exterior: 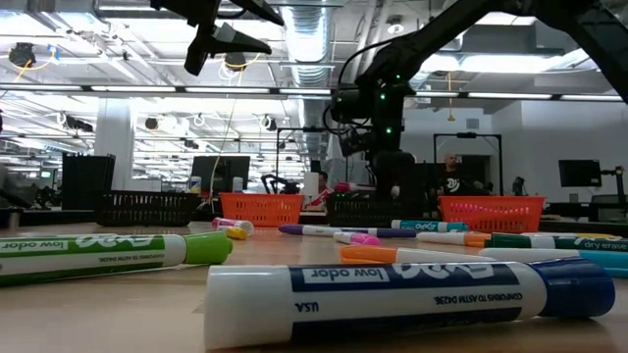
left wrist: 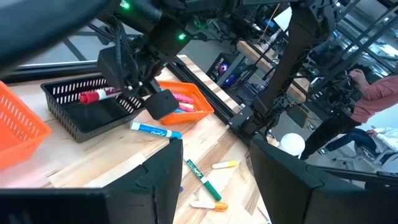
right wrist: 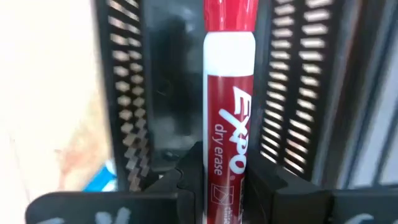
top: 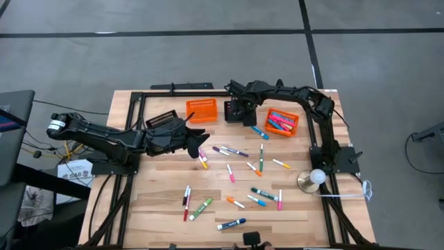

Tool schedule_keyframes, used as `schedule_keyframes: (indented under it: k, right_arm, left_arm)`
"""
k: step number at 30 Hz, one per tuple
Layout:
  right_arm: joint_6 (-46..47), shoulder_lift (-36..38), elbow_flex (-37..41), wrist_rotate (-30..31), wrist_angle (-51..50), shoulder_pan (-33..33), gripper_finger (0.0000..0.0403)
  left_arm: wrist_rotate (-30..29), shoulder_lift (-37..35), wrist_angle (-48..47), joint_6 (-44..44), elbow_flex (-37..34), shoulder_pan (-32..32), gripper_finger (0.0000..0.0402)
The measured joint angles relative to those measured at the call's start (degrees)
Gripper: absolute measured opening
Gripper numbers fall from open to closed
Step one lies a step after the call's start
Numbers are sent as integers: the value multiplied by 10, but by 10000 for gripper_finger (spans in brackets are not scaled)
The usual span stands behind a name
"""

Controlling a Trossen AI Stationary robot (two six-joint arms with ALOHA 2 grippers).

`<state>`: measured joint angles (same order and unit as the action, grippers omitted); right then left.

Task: Pick & Place Markers
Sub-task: Put the middle left white red marker into the middle black bin

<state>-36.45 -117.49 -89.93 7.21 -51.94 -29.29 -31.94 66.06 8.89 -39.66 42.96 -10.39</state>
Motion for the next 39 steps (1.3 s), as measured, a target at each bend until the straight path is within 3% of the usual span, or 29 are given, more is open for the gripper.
schedule_keyframes:
  k: [39]
  right_arm:
    - [-24, -37, 0, -30, 40, -9, 72]
  left_arm:
    - [3, 0, 1, 4, 0, 0, 188]
